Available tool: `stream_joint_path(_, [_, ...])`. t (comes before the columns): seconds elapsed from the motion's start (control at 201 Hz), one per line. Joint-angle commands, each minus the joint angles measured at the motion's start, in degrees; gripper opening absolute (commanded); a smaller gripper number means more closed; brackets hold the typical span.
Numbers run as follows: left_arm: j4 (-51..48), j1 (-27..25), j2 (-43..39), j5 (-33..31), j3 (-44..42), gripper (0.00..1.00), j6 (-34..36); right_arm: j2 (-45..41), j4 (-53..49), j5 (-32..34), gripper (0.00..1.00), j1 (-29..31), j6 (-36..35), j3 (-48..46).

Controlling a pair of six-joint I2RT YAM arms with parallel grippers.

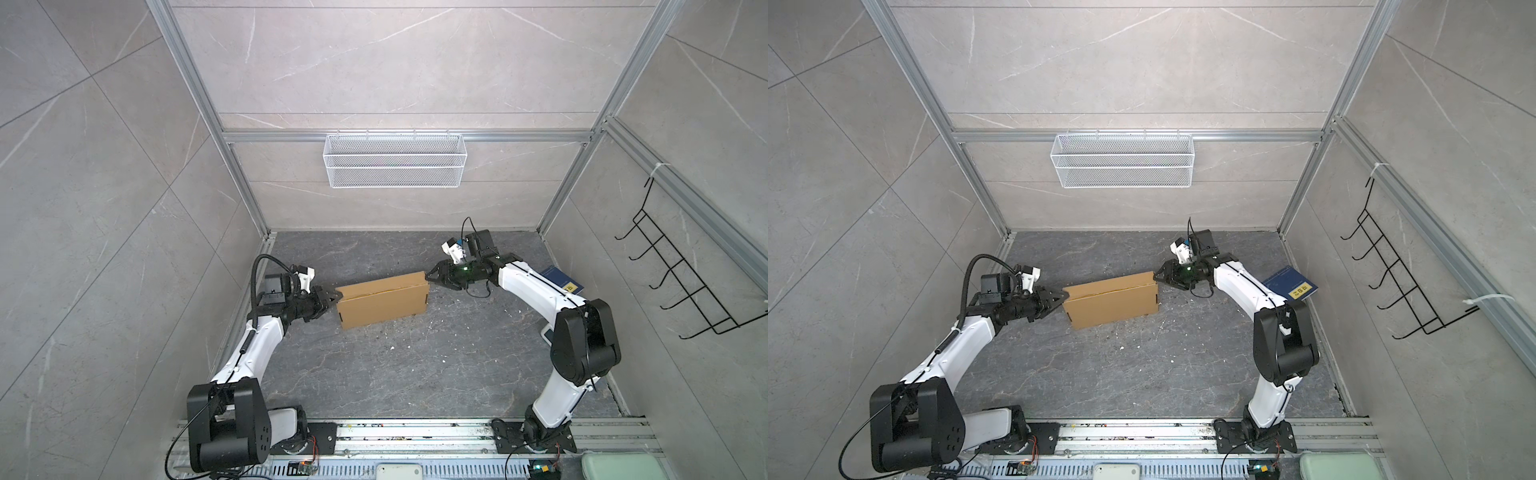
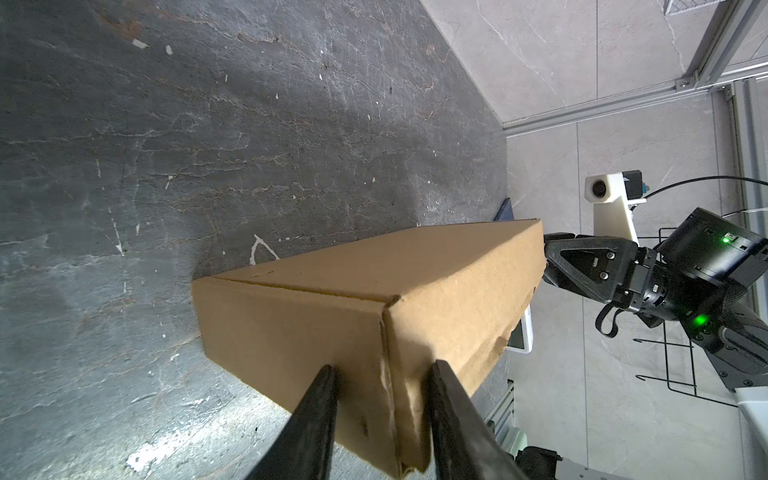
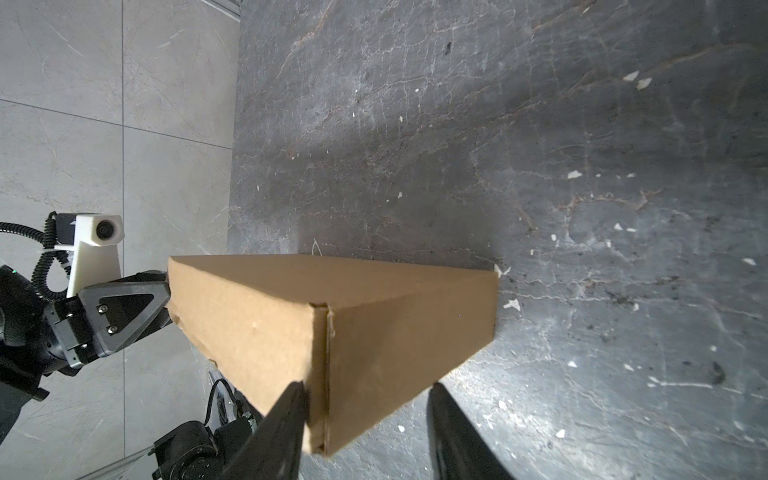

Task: Fold the paper box
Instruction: 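Grasp the box's far end with the right gripper, facing the left gripper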

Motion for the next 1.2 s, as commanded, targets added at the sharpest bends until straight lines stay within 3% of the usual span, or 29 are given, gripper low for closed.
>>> stream_joint_path(0.0, [-5.20,-0.45,0.95,-3.98,-1.99,0.38,2.00,0.69,-0.39,-1.34,0.53,0.67,2.29,2.27])
stream_joint_path(0.139, [-5.20,-0.43,0.86,-4.02,-2.08,0.38,1.97,1.20,-2.12,-1.39,0.61,1.88,1.68,4.49])
stream_joint_path(0.264, [-5.19,-0.43,0.78,-4.06,-2.07,0.38,2.05,1.99,-3.29,0.55,0.62,2.62,0.57,4.37])
stream_joint_path(0.662, [-5.47,-0.43,0.77,-4.12,-1.99,0.38,2.37,5.70,-4.40,5.41,0.47,2.73,-2.24,2.16])
stream_joint_path(1.195, [-3.06,-0.43,0.62,-3.59,-1.90,0.38,0.08,2.68,-0.19,-0.62,0.56,2.53,2.12,3.96])
